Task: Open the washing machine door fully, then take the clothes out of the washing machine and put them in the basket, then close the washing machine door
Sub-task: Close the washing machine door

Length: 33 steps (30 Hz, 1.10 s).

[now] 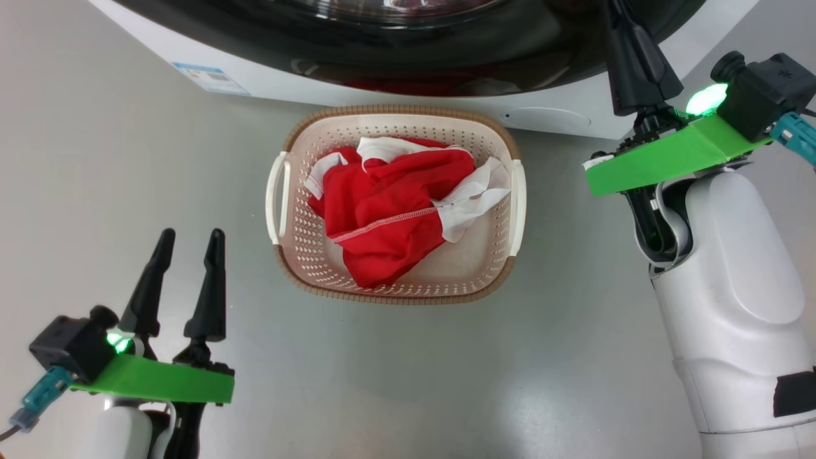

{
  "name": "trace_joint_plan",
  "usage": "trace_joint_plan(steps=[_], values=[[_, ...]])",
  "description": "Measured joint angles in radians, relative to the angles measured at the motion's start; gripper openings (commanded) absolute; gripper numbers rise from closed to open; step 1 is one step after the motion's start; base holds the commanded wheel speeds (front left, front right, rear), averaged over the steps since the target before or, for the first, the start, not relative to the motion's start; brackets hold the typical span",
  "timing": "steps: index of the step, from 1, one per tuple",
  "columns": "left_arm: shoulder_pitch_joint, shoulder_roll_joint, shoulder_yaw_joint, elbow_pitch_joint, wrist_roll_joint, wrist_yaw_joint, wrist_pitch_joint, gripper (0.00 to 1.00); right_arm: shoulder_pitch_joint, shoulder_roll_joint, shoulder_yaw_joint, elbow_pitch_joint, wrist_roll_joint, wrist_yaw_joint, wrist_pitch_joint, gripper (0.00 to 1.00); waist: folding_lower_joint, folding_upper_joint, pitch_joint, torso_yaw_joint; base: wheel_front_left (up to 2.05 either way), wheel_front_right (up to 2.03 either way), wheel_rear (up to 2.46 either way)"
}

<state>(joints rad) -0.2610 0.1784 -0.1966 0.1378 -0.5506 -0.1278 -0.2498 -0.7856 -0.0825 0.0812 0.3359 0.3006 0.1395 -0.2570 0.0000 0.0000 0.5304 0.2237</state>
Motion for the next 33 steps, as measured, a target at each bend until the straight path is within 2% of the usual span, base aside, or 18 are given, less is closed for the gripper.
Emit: trace_joint_plan(steps=[8,9,10,11,12,13,24,33], values=[[0.000,0.000,0.001,0.010,0.000,0.000,0.000,1.00,0.012,0.001,0.001,0.004,0.000,-0.002,0.000,0.00,0.0000,0.0000,-0.015,-0.005,0.00,0.00,0.00],[0.000,0.000,0.002,0.012,0.000,0.000,0.000,1.00,0.017,-0.001,0.002,0.007,0.001,-0.002,0.000,0.09,0.0000,0.0000,-0.021,-0.007,0.00,0.00,0.00],[0.000,0.000,0.003,0.016,0.000,0.000,0.000,1.00,0.027,-0.004,0.003,0.007,0.003,-0.003,0.000,0.24,0.0000,0.0000,-0.027,-0.009,0.00,0.00,0.00],[0.001,0.000,0.004,0.019,0.000,0.000,0.000,1.00,0.040,-0.007,0.003,0.010,0.005,-0.003,0.000,0.44,0.0000,0.0000,-0.034,-0.012,0.00,0.00,0.00],[0.002,0.001,0.005,0.022,0.000,0.000,0.000,1.00,0.056,-0.010,0.004,0.012,0.010,-0.006,0.000,0.82,0.0000,0.0000,-0.041,-0.014,0.00,0.00,0.00],[0.002,0.001,0.007,0.024,0.000,0.000,0.000,1.00,0.074,-0.012,0.006,0.014,0.011,-0.006,0.000,1.00,0.0000,0.0000,-0.048,-0.017,0.00,0.00,0.00],[0.093,0.015,0.033,0.039,0.021,0.000,-0.003,1.00,0.336,-0.017,0.030,0.020,0.058,-0.007,0.000,1.00,0.0000,0.0000,-0.168,-0.063,0.00,0.00,0.00],[0.179,0.035,0.045,0.051,0.042,0.000,-0.003,1.00,0.484,-0.026,0.031,0.021,0.079,-0.007,0.000,1.00,0.0000,0.0000,-0.264,-0.122,0.00,0.00,0.00]])
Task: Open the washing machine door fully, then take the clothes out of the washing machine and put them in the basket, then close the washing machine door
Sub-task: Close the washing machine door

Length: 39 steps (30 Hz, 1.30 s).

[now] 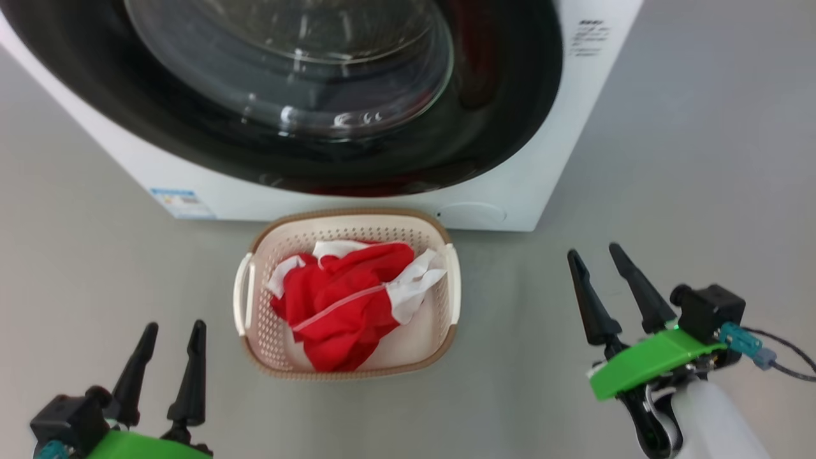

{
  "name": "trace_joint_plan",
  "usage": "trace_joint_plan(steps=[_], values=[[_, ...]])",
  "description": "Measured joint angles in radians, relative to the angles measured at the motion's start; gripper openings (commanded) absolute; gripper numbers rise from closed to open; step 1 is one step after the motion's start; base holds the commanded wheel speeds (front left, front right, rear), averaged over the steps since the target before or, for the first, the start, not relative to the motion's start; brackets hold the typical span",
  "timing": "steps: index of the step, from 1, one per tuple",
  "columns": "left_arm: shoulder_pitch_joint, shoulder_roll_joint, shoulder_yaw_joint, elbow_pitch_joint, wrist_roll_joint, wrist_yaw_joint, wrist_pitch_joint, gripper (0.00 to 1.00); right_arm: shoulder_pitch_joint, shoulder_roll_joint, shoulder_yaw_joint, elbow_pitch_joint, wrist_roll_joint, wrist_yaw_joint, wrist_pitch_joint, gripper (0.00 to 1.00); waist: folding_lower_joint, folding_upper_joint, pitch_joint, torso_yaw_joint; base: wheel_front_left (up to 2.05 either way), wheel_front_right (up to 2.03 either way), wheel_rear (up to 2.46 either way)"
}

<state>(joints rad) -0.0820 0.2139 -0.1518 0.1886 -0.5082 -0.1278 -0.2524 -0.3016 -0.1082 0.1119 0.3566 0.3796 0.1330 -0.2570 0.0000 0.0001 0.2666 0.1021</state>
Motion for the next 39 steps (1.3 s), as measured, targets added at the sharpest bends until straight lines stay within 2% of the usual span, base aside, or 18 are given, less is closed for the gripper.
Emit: trace_joint_plan(steps=[17,39], values=[[0.100,0.002,0.017,0.014,0.016,0.000,0.000,1.00,0.153,-0.054,0.009,-0.005,0.044,0.000,0.000,1.00,0.0000,0.0000,-0.148,-0.098,0.00,0.00,0.00],[0.186,-0.004,0.088,0.005,0.041,0.000,0.000,1.00,0.264,-0.080,-0.019,-0.025,0.058,0.000,0.000,1.00,0.0000,0.0000,-0.242,-0.182,0.00,0.00,0.00]])
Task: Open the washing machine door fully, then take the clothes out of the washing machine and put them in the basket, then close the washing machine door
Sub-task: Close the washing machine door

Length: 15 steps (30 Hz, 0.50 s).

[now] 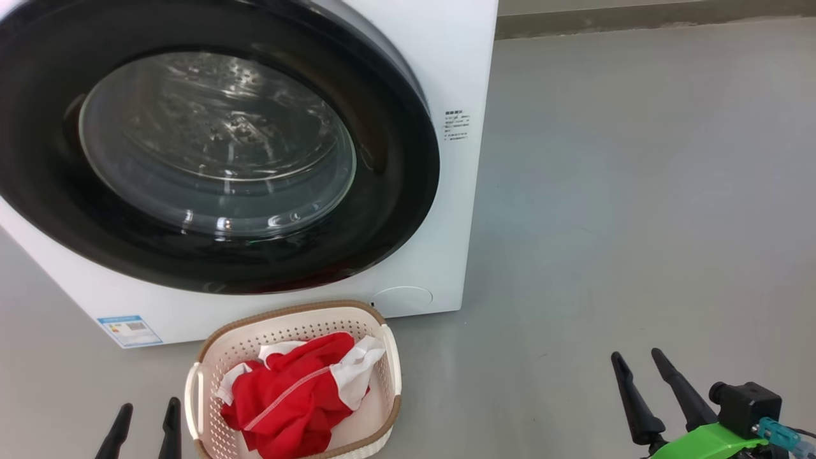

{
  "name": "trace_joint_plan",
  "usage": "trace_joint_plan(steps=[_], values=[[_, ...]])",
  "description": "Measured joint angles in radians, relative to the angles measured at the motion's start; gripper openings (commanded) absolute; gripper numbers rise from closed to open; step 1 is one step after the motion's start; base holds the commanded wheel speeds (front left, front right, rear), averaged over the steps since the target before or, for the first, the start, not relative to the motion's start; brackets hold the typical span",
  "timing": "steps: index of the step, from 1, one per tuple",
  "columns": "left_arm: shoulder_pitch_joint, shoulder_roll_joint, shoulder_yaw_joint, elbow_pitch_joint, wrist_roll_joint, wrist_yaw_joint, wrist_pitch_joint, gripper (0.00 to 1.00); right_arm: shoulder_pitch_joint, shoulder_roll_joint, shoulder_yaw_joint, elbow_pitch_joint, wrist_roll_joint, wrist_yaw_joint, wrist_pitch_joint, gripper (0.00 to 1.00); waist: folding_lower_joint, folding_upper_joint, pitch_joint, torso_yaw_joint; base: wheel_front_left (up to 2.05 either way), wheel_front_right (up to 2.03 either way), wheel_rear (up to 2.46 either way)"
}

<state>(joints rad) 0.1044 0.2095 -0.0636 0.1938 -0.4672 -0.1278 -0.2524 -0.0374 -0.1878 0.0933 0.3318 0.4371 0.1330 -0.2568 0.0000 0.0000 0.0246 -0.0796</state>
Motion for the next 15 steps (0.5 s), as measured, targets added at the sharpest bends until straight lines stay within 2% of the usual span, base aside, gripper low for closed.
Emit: trace_joint_plan(steps=[15], values=[[0.015,-0.004,0.022,0.000,0.020,0.000,0.000,1.00,0.039,-0.001,-0.023,-0.012,0.000,0.000,0.000,1.00,0.0000,0.0000,-0.015,-0.009,0.00,0.00,0.00]])
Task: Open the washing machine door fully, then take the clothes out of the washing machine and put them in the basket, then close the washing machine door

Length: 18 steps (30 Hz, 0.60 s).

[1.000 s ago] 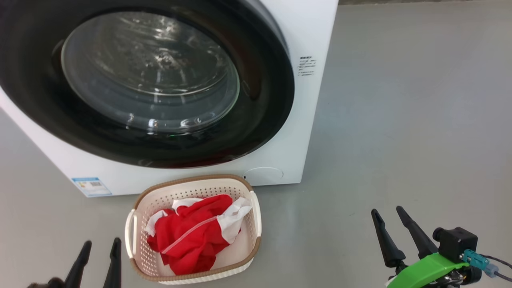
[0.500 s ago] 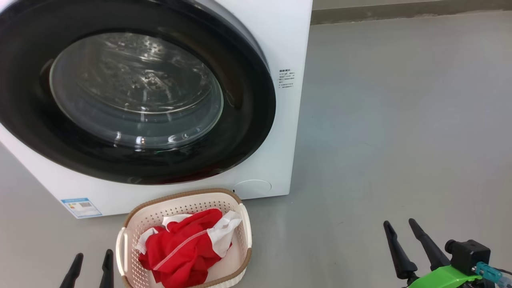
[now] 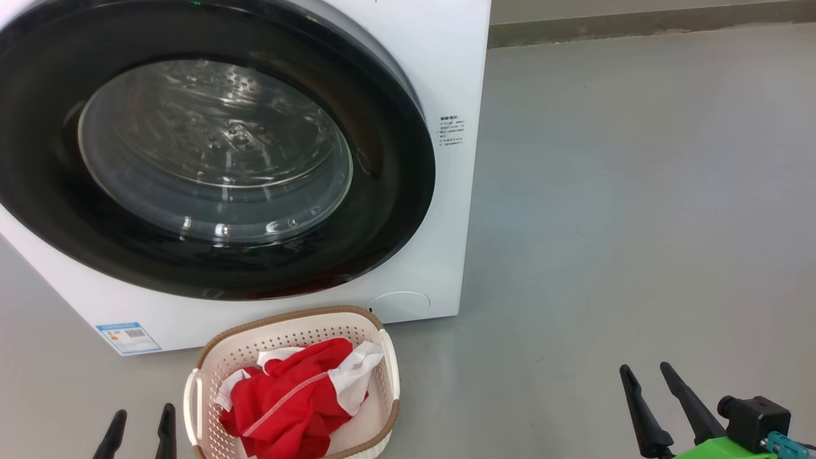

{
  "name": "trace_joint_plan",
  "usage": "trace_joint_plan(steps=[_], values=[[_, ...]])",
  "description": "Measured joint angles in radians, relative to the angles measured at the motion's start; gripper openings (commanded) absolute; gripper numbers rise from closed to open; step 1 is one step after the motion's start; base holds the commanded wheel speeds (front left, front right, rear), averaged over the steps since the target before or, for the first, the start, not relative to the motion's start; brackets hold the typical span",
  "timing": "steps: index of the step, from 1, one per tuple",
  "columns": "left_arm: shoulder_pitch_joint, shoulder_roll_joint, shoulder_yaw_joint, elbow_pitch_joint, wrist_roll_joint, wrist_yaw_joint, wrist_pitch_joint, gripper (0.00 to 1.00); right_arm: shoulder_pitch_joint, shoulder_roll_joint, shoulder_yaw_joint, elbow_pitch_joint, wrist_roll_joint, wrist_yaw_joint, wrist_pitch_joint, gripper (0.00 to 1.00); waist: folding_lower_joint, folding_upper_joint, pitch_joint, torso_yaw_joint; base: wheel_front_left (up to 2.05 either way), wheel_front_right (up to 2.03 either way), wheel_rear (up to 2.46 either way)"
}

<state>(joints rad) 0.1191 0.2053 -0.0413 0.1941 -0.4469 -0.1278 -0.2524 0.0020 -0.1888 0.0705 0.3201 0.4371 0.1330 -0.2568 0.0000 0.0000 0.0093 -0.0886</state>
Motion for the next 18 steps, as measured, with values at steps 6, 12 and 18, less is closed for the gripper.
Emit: trace_joint_plan(steps=[6,12,18], values=[[0.000,-0.014,0.005,0.000,0.006,0.000,0.000,1.00,0.000,0.000,-0.014,-0.001,0.000,0.000,0.000,1.00,0.0000,0.0000,-0.002,0.000,0.00,0.00,0.00],[0.000,-0.014,0.006,0.000,0.006,0.000,0.000,1.00,0.000,0.000,-0.014,-0.001,0.000,0.000,0.000,1.00,0.0000,0.0000,-0.004,-0.001,0.00,0.00,0.00],[0.001,-0.016,0.005,0.000,0.006,0.000,0.000,1.00,0.000,0.000,-0.016,-0.001,0.000,0.000,0.000,1.00,0.0000,0.0000,-0.009,0.000,0.00,0.00,0.00]])
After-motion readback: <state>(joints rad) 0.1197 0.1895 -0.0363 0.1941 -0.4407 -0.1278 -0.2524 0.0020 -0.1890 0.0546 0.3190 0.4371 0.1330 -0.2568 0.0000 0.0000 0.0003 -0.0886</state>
